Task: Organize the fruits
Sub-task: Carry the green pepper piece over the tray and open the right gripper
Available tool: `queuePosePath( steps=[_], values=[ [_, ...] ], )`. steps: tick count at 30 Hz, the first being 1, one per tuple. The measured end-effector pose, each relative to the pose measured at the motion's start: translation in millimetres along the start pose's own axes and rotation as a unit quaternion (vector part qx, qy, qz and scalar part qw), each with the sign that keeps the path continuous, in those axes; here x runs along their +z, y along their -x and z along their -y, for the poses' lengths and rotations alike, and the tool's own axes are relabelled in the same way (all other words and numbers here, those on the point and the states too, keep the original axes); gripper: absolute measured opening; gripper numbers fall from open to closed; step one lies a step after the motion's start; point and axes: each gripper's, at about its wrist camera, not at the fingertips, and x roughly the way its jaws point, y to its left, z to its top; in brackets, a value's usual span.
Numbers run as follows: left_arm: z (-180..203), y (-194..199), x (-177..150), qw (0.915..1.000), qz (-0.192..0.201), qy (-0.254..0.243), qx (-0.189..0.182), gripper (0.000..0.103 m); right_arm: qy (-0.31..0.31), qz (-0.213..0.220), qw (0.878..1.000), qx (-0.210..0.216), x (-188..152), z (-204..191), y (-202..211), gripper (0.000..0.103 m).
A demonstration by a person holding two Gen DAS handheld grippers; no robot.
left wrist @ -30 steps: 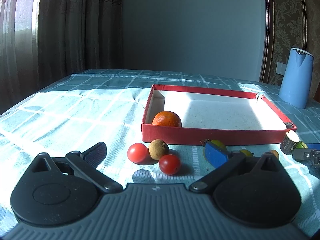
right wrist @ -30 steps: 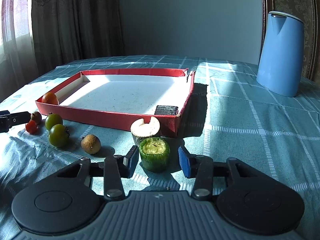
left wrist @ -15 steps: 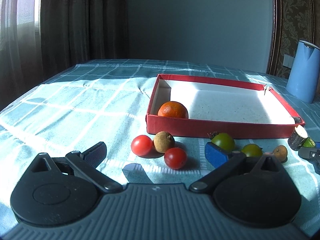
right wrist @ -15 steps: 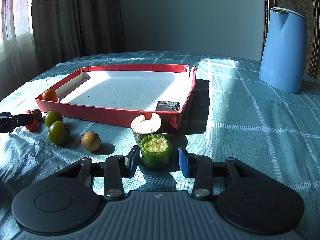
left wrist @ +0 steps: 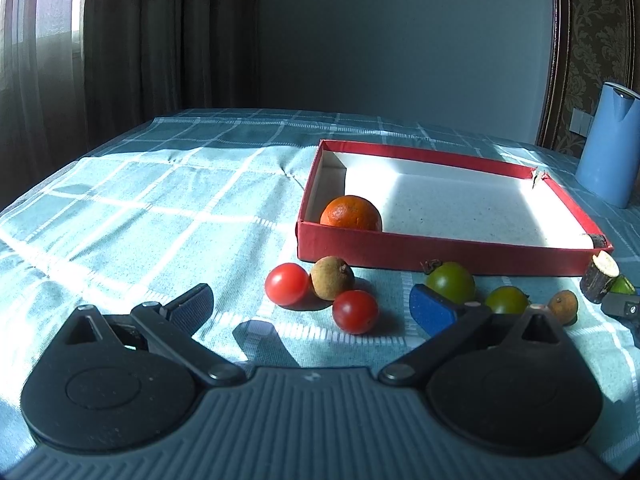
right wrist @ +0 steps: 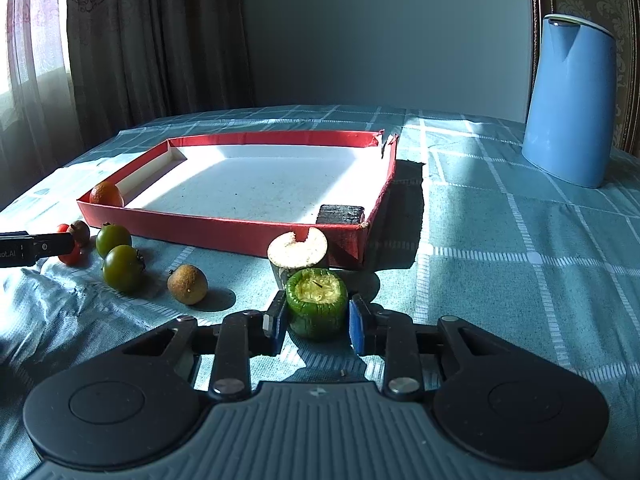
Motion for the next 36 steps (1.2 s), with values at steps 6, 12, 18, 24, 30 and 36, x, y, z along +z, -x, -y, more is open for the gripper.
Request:
queuePosePath(
  steps=[6, 12, 18, 24, 30, 36],
  values=[
    [1, -1, 1, 1.0, -0.003, -0.003, 0.003, 0.103, -0.012, 0.019, 1.0, 0.017, -2, 3, 13, 0.03],
    [1, -2, 1, 1.0, -0.005, -0.002, 0.006, 0.103, -0.018, 0.04, 0.999, 0.027, 1, 6, 28, 0.03],
    [4, -5, 1, 0.9999, -0.008, -0.008, 0.01, 0.103, -0.011, 0.063, 0.998, 0.028, 22, 6, 33, 0.03],
    [4, -6, 1, 0.9998, -0.011, -0.008, 0.013, 0.103, 0.023, 0.078, 0.996, 0.027, 60, -9, 15, 0.03],
    [4, -7, 1, 0.9997, -0.017, -0.01, 0.014, 0.103, 0.054, 0.05, 0.997, 0.014, 66, -23, -24, 0.03],
    [5, -8, 2, 0.9997, -0.016, -0.01, 0.014, 0.103, 0.059, 0.024, 0.998, -0.002, 59, -22, -50, 0.03]
  ],
)
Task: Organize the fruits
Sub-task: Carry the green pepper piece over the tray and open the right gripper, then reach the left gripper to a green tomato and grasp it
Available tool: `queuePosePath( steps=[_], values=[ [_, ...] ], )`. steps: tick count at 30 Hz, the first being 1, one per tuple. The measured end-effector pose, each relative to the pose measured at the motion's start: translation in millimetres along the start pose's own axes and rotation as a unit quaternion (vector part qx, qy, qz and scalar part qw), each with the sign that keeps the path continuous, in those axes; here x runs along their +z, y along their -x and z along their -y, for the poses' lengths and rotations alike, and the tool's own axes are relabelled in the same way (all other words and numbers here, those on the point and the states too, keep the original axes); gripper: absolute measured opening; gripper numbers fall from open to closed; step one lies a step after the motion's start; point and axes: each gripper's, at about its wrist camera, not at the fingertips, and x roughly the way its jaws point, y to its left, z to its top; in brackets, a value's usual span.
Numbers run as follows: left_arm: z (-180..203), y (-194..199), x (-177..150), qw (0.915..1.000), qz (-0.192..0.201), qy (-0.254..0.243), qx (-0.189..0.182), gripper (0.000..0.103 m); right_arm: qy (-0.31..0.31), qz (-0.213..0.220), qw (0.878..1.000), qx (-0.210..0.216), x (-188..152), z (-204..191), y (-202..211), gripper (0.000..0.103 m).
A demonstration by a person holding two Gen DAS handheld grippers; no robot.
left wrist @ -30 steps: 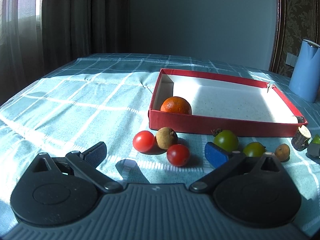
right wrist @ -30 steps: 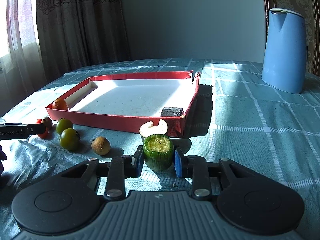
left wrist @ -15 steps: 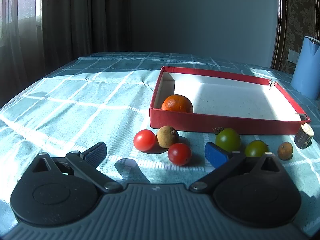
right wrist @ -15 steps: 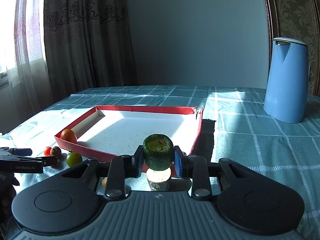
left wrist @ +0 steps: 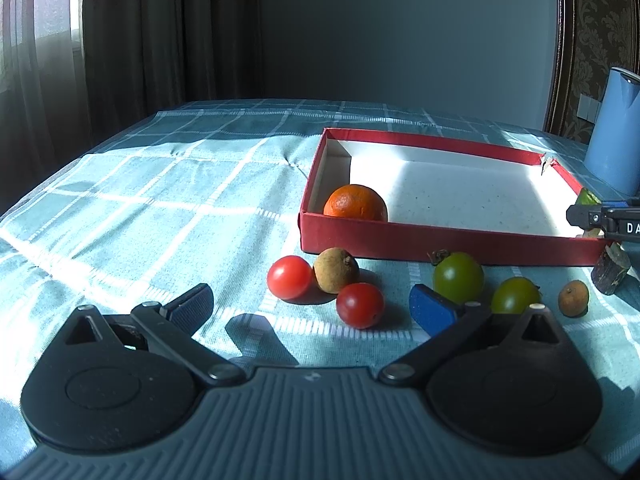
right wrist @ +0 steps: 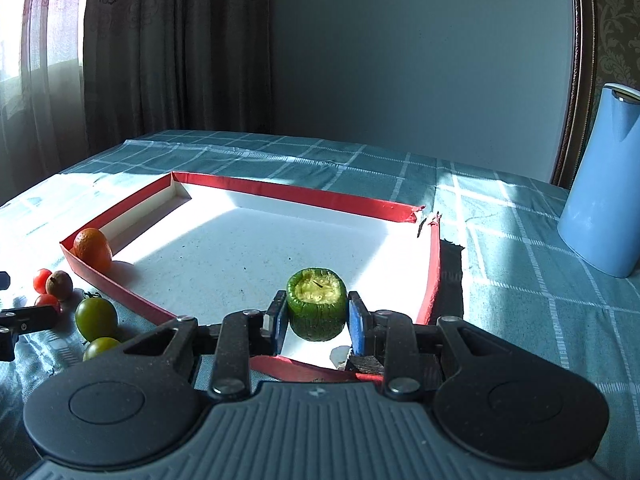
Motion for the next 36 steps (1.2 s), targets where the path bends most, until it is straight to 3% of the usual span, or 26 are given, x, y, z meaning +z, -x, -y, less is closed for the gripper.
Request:
queuePosePath(
  steps=[14, 16, 17, 18, 28, 31, 36],
  values=[
    [0, 0, -1, 1.0, 0.0, 0.0, 0.005, 0.103, -0.013, 0.009, 1.0, -0.008, -6, 7, -5, 0.031],
    [0, 0, -1, 1.0, -0.001, 0.0, 0.006, 0.103, -0.019, 0.011, 1.0, -0.012, -6, 10, -5, 0.049],
    [0, -1, -1, 1.0, -0.002, 0.0, 0.006, 0.103, -0.022, 0.015, 0.999, -0.021, -6, 11, -5, 0.066],
    [0, -1, -1, 1.0, -0.002, 0.0, 0.006, 0.103, -0.024, 0.021, 0.999, -0.028, -6, 12, -4, 0.07],
    [0, 0, 0, 1.0, -0.001, 0.0, 0.004, 0.103, -0.114, 0.092, 0.989, -0.026, -11, 45, 40, 0.07],
    [0, 3, -2, 1.0, 0.006, -0.004, 0.0, 0.103, -0.153, 0.106, 0.982, -0.035, -29, 59, 57, 0.075],
    [2, 15, -7, 0.9985, 0.037, -0.022, -0.033, 0.103, -0.219, 0.111, 0.969, -0.041, -60, 81, 74, 0.076]
  ],
)
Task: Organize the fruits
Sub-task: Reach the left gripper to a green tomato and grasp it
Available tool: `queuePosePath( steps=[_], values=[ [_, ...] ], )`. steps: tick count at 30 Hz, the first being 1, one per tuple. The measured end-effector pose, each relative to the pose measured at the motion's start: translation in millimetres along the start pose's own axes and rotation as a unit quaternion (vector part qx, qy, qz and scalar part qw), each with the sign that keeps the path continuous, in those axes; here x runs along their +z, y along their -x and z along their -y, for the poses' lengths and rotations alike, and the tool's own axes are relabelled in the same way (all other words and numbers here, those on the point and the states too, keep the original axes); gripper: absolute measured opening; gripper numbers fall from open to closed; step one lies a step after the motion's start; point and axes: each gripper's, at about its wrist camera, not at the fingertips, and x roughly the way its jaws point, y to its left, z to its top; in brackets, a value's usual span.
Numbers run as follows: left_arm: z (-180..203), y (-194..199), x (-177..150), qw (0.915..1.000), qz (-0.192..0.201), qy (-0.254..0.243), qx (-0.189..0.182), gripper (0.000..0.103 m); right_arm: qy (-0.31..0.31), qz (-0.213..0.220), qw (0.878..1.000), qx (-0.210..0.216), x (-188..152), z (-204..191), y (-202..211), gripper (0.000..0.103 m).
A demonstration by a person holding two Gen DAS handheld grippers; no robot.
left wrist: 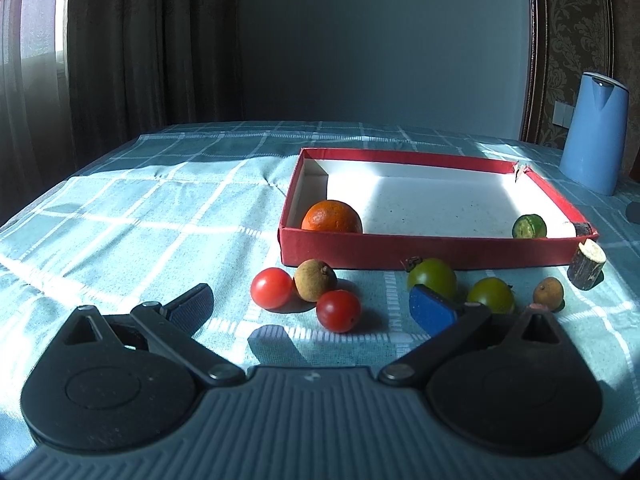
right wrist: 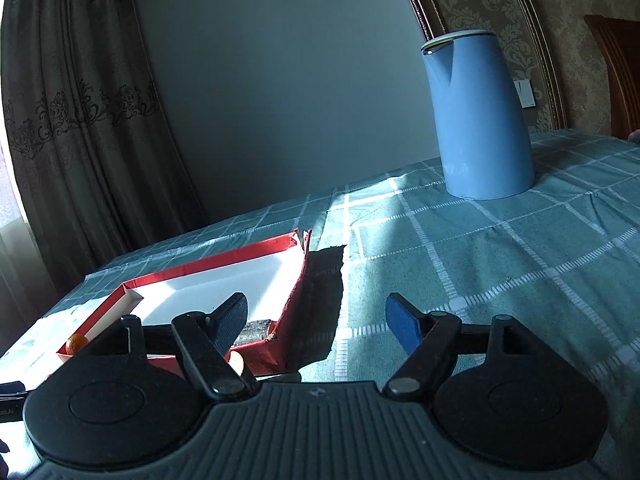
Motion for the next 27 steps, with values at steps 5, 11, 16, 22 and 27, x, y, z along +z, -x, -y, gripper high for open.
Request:
queuePosePath(
  steps=[5, 11, 16, 22, 27],
  values=[
    [1, 0, 0, 0.9999, -0.005, -0.002, -0.009, 0.089, -0.01, -0.009, 1.0, 0.01, -3, 5, 1, 0.076],
    [-8, 7, -4, 0.9997, -0.002, -0.007, -0.023, 0.085, 0.002, -0.015, 1.0, 0.022, -6, 0, 1, 0.077],
    [-18, 8, -4, 0.9991, 0.006, -0.043, 0.006, 0.07, 0.006, -0.026, 0.999, 0.032, -8, -3, -1, 0.078],
    [-9, 15, 3, 0.998, 0.004, -0.029, -0.055, 0.065, 0.007, -0.034, 0.999, 0.032, -9, -4, -2, 0.079],
    [35, 9, 8, 0.9937, 0.008, -0.08, -0.078, 0.065, 0.006, -0.038, 0.999, 0.031, -9, -4, -3, 0.08]
  ],
)
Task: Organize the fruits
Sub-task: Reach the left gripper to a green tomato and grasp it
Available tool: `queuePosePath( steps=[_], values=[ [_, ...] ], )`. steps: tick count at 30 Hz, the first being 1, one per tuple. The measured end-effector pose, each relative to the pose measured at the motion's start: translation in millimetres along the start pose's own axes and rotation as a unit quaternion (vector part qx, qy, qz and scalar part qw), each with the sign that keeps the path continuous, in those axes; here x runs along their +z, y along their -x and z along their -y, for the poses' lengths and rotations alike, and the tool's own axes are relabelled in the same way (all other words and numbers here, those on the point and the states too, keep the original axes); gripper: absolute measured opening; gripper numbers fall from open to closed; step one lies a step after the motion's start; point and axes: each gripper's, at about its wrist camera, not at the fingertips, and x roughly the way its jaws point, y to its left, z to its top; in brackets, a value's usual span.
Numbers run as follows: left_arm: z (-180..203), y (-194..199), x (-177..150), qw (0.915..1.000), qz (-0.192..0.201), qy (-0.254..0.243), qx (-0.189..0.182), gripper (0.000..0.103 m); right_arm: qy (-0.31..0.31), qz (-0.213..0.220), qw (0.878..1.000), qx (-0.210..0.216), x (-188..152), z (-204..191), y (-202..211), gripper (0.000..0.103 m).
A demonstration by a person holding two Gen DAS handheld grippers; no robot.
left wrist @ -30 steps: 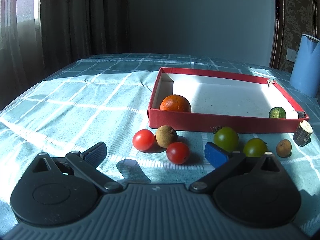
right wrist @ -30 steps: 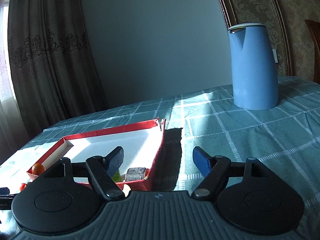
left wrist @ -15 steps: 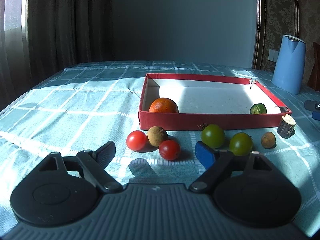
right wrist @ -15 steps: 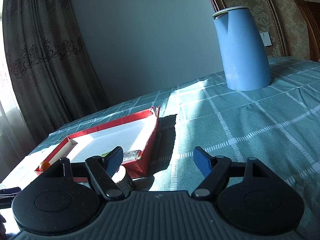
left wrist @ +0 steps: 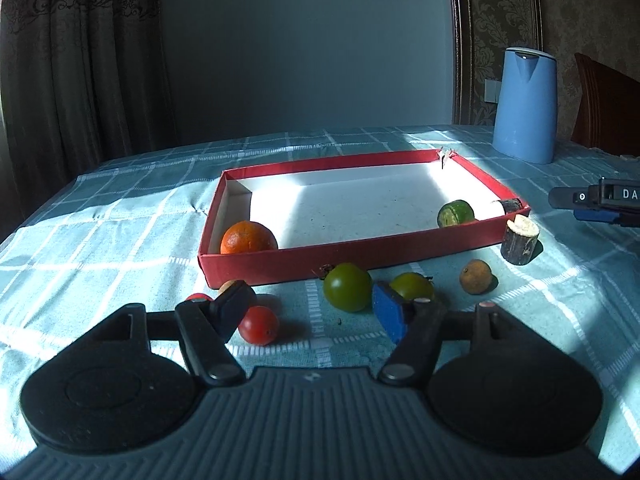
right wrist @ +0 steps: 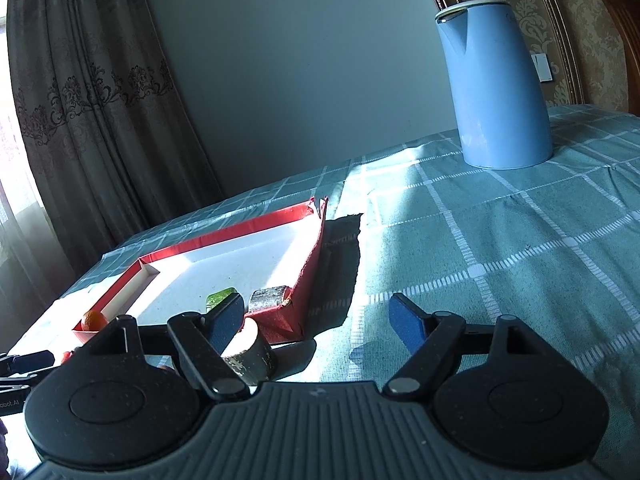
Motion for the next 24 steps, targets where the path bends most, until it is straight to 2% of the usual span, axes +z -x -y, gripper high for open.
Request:
queuePosePath(
  steps=[1, 2, 3, 4, 5, 9, 15, 21, 24],
  values=[
    [5, -7, 3, 1.0, -0.006, -0.003, -0.005, 0.062, -0.001, -0.001, 1.0, 0.0, 0, 0, 0, 0.08],
    [9, -12, 4, 0.9999, -0.012, -0.004, -0.008, 0.054, -0.001, -0.001, 1.0, 0.0, 0, 1, -1, 0.08],
    [12, -18, 5, 0.9997, -0.021, -0.005, -0.01, 0.049, -0.001, -0.002, 1.0, 0.001, 0, 1, -1, 0.08],
    [13, -24, 7, 0.9997, -0.024, -0.004, -0.009, 0.038, -0.001, -0.003, 1.0, 0.001, 0, 1, -1, 0.08],
    [14, -28, 8, 0.9996, -0.027, -0.006, -0.008, 0.036, -0.001, -0.003, 1.0, 0.001, 0, 1, -1, 0.08],
    [11, -37, 14, 0.9992, -0.033, 0.014, -0.018, 0.036, -0.001, -0.003, 1.0, 0.001, 0, 1, -1, 0.081],
    [15, -42, 14, 0.9994, -0.024, 0.021, -0.012, 0.036, -0.001, -0.004, 1.0, 0.001, 0, 1, -1, 0.081],
    [4, -45, 12, 0.995, -0.028, 0.093, -0.022, 0.036, -0.001, -0.004, 1.0, 0.001, 0, 1, -1, 0.081],
    [-5, -46, 10, 0.9889, -0.032, 0.141, -0.034, 0.036, -0.001, -0.006, 1.0, 0.001, 0, 0, -1, 0.081]
  ],
)
